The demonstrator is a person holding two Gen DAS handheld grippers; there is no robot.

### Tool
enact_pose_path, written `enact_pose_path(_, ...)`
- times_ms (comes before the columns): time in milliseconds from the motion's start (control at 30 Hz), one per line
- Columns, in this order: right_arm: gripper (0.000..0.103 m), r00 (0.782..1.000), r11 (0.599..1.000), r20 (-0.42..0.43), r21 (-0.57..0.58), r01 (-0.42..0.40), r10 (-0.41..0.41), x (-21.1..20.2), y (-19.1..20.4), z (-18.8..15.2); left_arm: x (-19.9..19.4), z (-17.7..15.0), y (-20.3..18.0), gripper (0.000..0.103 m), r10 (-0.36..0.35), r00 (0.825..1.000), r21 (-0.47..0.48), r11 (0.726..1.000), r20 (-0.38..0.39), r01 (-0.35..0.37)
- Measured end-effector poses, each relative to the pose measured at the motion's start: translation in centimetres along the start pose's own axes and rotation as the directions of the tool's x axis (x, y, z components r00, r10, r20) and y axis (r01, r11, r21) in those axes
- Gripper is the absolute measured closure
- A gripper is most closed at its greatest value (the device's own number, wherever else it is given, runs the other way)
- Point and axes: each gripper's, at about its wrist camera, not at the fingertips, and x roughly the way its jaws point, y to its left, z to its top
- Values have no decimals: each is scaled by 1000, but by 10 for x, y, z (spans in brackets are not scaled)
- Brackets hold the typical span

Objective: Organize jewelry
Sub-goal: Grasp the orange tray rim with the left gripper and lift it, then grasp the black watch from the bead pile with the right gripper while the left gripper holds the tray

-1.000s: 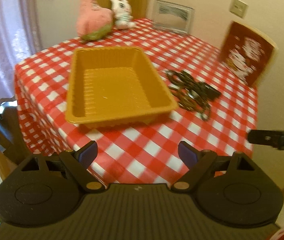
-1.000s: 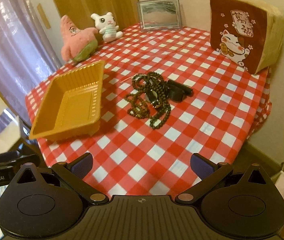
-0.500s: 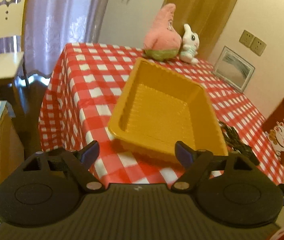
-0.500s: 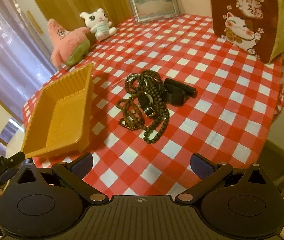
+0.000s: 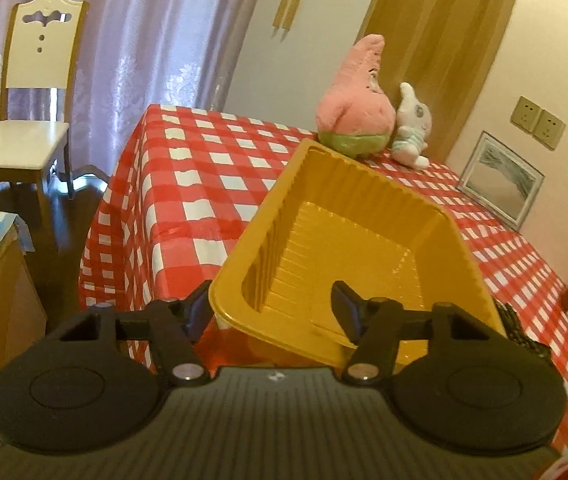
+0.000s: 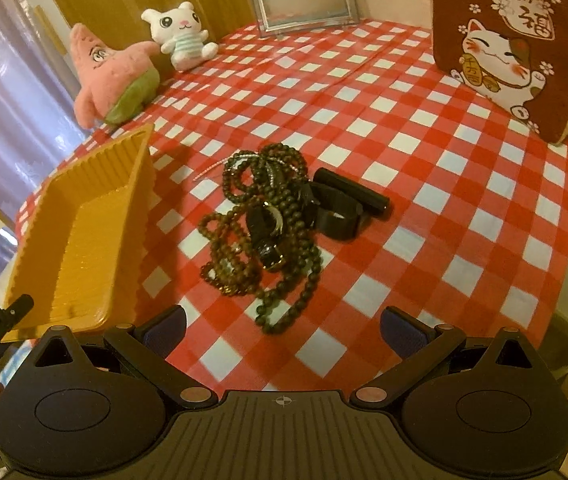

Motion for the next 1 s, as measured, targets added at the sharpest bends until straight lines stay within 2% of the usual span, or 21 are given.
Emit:
enact_pose_path(233,0,1000,998,-20,-57,-7,6,18,0,8,11,-6,-6,62,50,998,-10,999,43,-49)
enact_pose_path(433,0,999,995,-37,-96,-30,27,31,-3,13,12,-7,-11,83,83,993,36,996,78,-86)
enact_pose_path(533,1,999,992,-26,-118,-49,46,35,-4,17,8,-6,-11,85,71,993,53,996,95,-76)
enact_pose_path(633,18,997,985,-19,-150,-81,79,39,-4,21,2,-3,-18,88,54,990,103,992,134,-68)
enact_pose_path(700,24,995,981,-16,-168,-101,100,42,-4,23,-3,-1,-23,89,38,988,145,988,153,-60)
enact_pose_path(867,48,990,955,10,-264,-135,143,48,3,26,-15,2,-27,96,0,985,198,980,171,-35)
enact_pose_path(1000,59,988,930,24,-342,-133,150,58,8,28,-23,-2,-34,97,16,980,245,967,198,-65)
